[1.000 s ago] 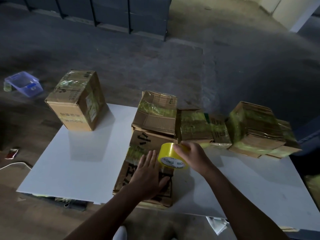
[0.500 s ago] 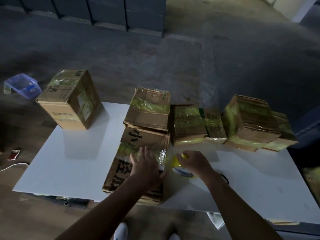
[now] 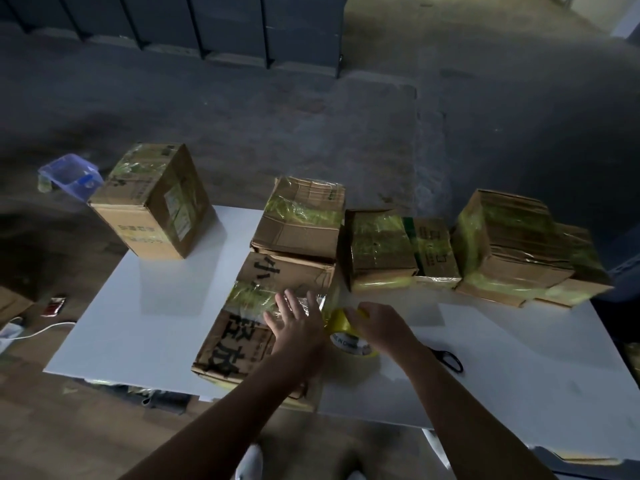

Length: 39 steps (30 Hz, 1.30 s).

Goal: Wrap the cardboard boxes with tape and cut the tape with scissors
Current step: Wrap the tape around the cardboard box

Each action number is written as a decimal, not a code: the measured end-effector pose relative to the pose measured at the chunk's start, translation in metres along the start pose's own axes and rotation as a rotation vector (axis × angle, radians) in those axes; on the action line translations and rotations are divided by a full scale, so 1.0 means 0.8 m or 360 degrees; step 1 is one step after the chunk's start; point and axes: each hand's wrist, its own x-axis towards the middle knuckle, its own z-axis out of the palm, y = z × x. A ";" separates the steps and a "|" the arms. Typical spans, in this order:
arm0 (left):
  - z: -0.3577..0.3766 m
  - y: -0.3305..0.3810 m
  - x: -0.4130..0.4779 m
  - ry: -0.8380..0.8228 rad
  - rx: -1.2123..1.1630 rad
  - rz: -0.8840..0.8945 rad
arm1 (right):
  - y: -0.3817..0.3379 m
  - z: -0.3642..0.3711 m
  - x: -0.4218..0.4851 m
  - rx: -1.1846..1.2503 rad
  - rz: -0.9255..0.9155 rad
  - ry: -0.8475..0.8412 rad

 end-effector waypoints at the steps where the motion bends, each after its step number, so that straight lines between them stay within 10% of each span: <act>1: -0.006 -0.008 -0.001 0.0011 -0.0104 0.0018 | -0.006 -0.003 -0.001 0.0045 -0.0041 0.0009; 18: -0.063 -0.133 -0.034 0.0220 -0.2001 0.0219 | -0.154 -0.041 0.005 0.0733 -0.0547 -0.0005; 28: -0.051 -0.177 -0.032 0.0680 -0.0888 0.0389 | -0.195 0.004 0.014 0.0529 -0.0589 0.0044; 39: -0.038 -0.224 -0.010 0.0527 -0.0192 0.0390 | -0.219 0.039 0.021 0.0386 -0.0453 0.0058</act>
